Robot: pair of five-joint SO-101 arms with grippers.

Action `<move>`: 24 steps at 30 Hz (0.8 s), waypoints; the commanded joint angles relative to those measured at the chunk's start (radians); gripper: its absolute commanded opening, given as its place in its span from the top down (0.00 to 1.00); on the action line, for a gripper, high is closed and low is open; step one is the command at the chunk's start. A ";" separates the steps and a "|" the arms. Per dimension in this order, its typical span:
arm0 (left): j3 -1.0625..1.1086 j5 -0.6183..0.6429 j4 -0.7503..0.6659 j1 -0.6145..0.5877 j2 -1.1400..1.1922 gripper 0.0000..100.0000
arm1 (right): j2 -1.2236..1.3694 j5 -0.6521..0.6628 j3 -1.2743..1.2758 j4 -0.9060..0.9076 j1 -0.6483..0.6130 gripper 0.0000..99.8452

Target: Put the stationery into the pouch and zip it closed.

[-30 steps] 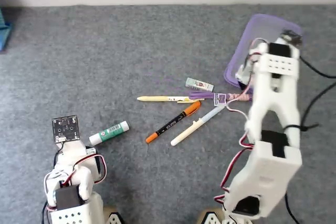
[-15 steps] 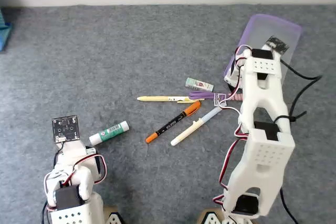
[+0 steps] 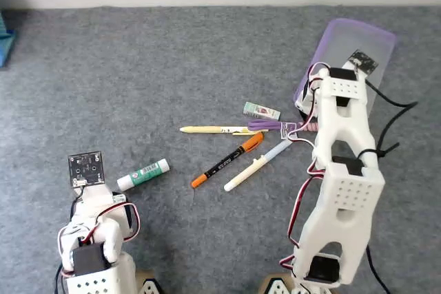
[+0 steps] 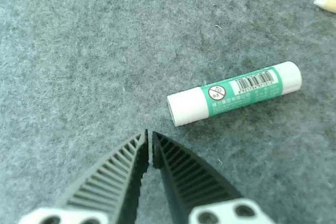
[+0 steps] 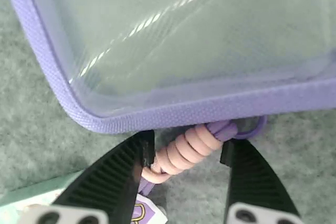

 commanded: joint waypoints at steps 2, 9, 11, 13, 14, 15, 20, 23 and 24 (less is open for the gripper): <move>-0.008 0.012 -0.018 -0.008 -0.011 0.99 | -0.015 -0.009 -0.041 0.110 0.018 0.90; -0.008 0.012 -0.018 -0.008 -0.011 0.99 | -0.047 -0.006 -0.203 0.278 0.030 0.99; -0.008 0.012 -0.018 -0.008 -0.011 0.99 | -0.062 -0.005 -0.256 0.332 0.030 0.99; -0.008 0.012 -0.018 -0.008 -0.011 0.99 | -0.087 -0.002 -0.315 0.394 0.025 0.99; -0.008 0.012 -0.018 -0.008 -0.011 0.99 | -0.101 0.008 -0.344 0.420 0.024 0.99; -0.008 0.012 -0.018 -0.008 -0.011 0.99 | -0.117 0.028 -0.374 0.443 0.024 0.99; -0.008 0.012 -0.018 -0.008 -0.011 0.99 | -0.213 0.117 -0.512 0.504 0.028 0.99; -0.008 0.012 -0.018 -0.008 -0.011 0.99 | -0.277 0.186 -0.583 0.509 0.030 0.99; -0.008 0.012 -0.018 -0.008 -0.011 0.99 | -0.300 0.206 -0.605 0.507 0.030 0.99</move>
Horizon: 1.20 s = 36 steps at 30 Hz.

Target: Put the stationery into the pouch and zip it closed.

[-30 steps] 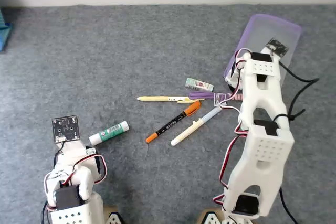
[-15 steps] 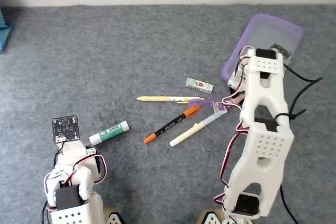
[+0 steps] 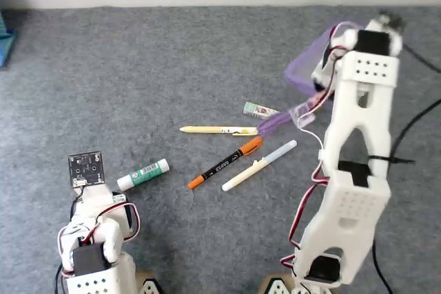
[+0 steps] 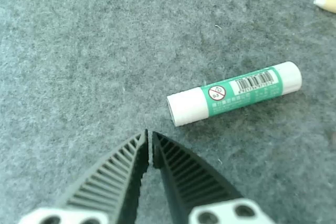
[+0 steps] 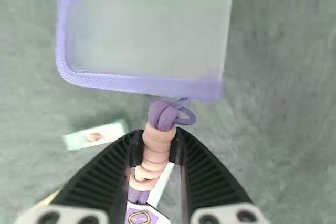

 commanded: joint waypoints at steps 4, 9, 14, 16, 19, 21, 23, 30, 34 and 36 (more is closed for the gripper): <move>-0.008 0.012 -0.018 -0.008 -0.011 0.99 | -0.200 0.129 -0.180 0.001 0.005 0.99; -0.008 0.012 -0.018 -0.008 -0.011 0.99 | -0.259 0.184 -0.288 0.002 0.007 0.99; -0.008 0.012 -0.018 -0.008 -0.011 0.99 | -0.286 0.249 -0.364 0.005 -0.008 0.99; -0.008 0.012 -0.018 -0.008 -0.011 0.99 | -0.297 0.267 -0.393 0.010 -0.016 0.99; -0.008 0.012 -0.018 -0.008 -0.011 0.99 | -0.314 0.269 -0.439 0.007 -0.018 0.99; -0.008 0.012 -0.018 -0.008 -0.011 0.99 | -0.321 0.269 -0.468 -0.002 -0.010 0.99; -0.008 0.012 -0.018 -0.008 -0.011 0.99 | -0.321 0.270 -0.491 -0.012 0.007 0.99; -0.008 0.012 -0.018 -0.008 -0.011 0.99 | -0.325 0.270 -0.585 -0.139 0.031 0.99; -0.008 0.012 -0.018 -0.008 -0.011 0.99 | -0.323 0.313 -0.632 -0.137 -0.007 0.99; -0.008 0.012 -0.018 -0.008 -0.011 0.99 | -0.318 0.334 -0.631 -0.137 -0.016 0.99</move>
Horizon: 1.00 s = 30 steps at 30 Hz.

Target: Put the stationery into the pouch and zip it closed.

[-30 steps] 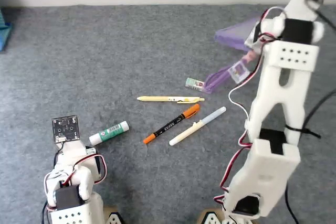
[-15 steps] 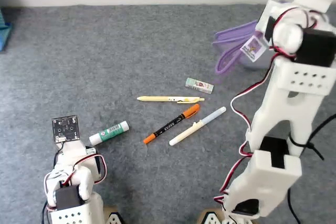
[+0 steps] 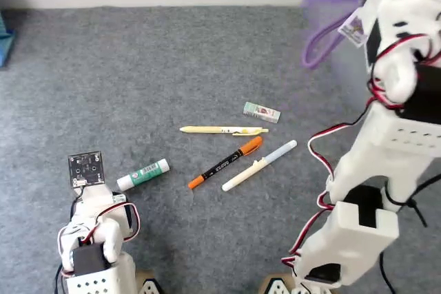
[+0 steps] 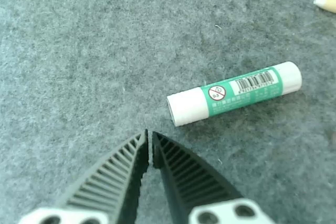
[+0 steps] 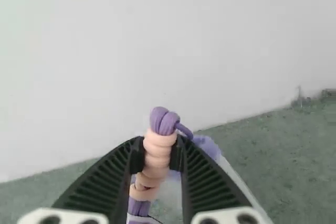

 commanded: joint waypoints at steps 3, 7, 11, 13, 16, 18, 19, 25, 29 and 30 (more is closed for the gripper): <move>-0.008 0.012 -0.018 -0.008 -0.011 0.99 | -0.030 0.044 -0.023 -0.027 -0.025 0.99; -0.008 0.012 -0.018 -0.008 -0.011 0.99 | -0.013 0.049 0.052 0.047 -0.028 0.99; -0.008 0.012 -0.018 -0.008 -0.011 0.99 | -0.012 0.064 0.118 0.213 -0.065 0.99; -0.008 0.012 -0.018 -0.008 -0.011 0.99 | -0.025 0.110 0.187 0.206 -0.071 0.99; -0.008 0.012 -0.018 -0.008 -0.011 0.99 | -0.071 0.192 0.319 0.208 -0.096 0.99; -0.008 0.012 -0.018 -0.008 -0.011 0.99 | -0.113 0.226 0.437 0.208 -0.108 0.99; -0.008 0.012 -0.018 -0.008 -0.011 0.99 | -0.139 0.238 0.499 0.208 -0.113 0.99; -0.008 0.012 -0.018 -0.008 -0.011 0.99 | -0.340 0.328 0.882 0.208 -0.110 0.99; -0.008 0.012 -0.018 -0.008 -0.011 0.99 | -0.507 0.393 1.125 0.208 -0.110 0.99; -0.008 0.012 -0.018 -0.008 -0.011 0.99 | -0.550 0.405 1.185 0.206 -0.113 0.99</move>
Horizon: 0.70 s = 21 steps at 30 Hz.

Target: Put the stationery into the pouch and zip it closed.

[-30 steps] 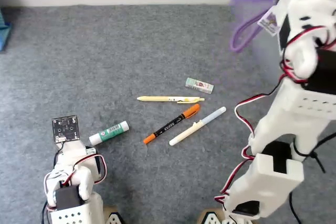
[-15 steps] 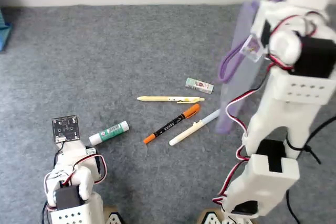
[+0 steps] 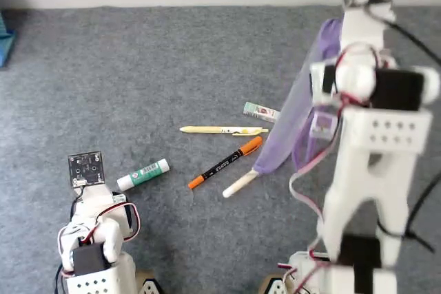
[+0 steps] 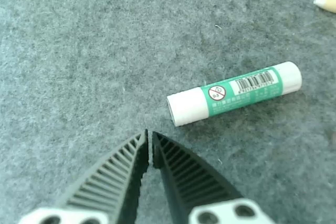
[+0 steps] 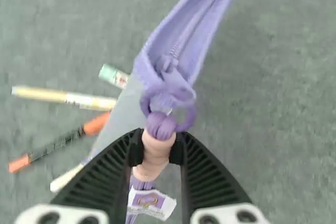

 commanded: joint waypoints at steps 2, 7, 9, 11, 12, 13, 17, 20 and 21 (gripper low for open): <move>-0.008 0.012 -0.018 -0.008 -0.011 0.99 | -0.170 0.061 0.281 0.039 -0.002 0.99; -0.008 0.012 -0.018 -0.008 -0.011 0.99 | -0.308 0.063 0.474 0.039 0.004 0.99; -0.008 0.012 -0.018 -0.008 -0.011 0.99 | -0.360 0.063 0.531 0.039 0.004 0.99; -0.008 0.012 -0.018 -0.008 -0.011 0.99 | -0.414 0.063 0.583 0.039 0.001 0.99; -0.008 0.012 -0.018 -0.008 -0.011 0.99 | -0.440 0.063 0.609 0.039 0.001 0.99; -0.008 0.012 -0.018 -0.008 -0.011 0.99 | -0.464 0.063 0.635 0.039 0.001 0.99; -0.008 0.012 -0.018 -0.008 -0.011 0.99 | -0.575 0.063 0.729 0.039 0.004 0.99; -0.008 0.012 -0.018 -0.008 -0.011 0.99 | -0.668 0.063 0.783 0.039 0.002 0.99; -0.008 0.012 -0.018 -0.008 -0.011 0.99 | -0.697 0.060 0.801 0.039 0.001 0.99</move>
